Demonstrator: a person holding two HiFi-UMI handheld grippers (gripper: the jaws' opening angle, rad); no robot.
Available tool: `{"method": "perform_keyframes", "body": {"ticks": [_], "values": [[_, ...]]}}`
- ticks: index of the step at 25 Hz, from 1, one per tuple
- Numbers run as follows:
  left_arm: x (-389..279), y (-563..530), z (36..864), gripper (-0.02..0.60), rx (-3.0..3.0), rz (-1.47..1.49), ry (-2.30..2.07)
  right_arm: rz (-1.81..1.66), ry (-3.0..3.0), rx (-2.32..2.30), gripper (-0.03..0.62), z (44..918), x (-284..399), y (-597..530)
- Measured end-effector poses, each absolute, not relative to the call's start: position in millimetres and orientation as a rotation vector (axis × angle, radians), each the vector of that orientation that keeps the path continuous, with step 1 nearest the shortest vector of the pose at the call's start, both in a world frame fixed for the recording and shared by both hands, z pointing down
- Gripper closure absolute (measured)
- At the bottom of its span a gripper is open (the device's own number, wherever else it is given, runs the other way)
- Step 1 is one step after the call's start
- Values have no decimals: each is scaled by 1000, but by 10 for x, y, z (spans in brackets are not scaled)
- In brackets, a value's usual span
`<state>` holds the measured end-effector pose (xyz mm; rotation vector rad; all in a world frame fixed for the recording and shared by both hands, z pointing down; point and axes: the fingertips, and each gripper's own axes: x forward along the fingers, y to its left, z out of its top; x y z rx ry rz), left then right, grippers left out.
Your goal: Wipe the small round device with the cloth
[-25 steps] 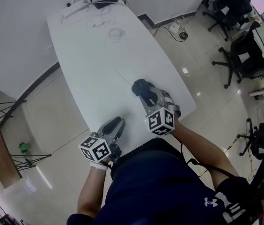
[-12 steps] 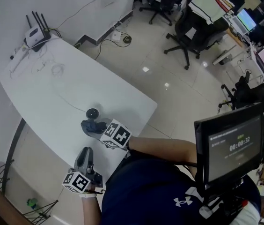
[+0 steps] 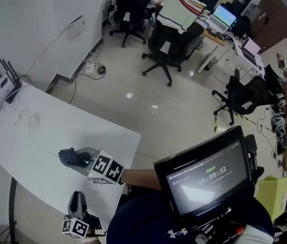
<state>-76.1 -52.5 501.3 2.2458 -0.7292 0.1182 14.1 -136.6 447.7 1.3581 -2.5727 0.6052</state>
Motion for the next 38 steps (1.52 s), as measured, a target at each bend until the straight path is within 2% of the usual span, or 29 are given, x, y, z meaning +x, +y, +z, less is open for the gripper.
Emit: {"method": "perform_keyframes", "body": {"ticks": [8,18,27,35,38], "values": [[-623,-659,4672,442,2363,94,-641,913,-2662,1244,485,4388,521,-728],[-268,-389,4524,442,2416,68,-562,913,-2736,1611,482,3867,1224,-303],[29,-262,4381,443,2480,31,-449,911,-2695,1557,482,4148,1129,-29],[319,354,4017,443,2454,74,-634,890,-2775,1425,482,3855,1529,293],[358,201,4031,443,2470,35,-612,841,-2740,1476,482,3862,1581,160]]}}
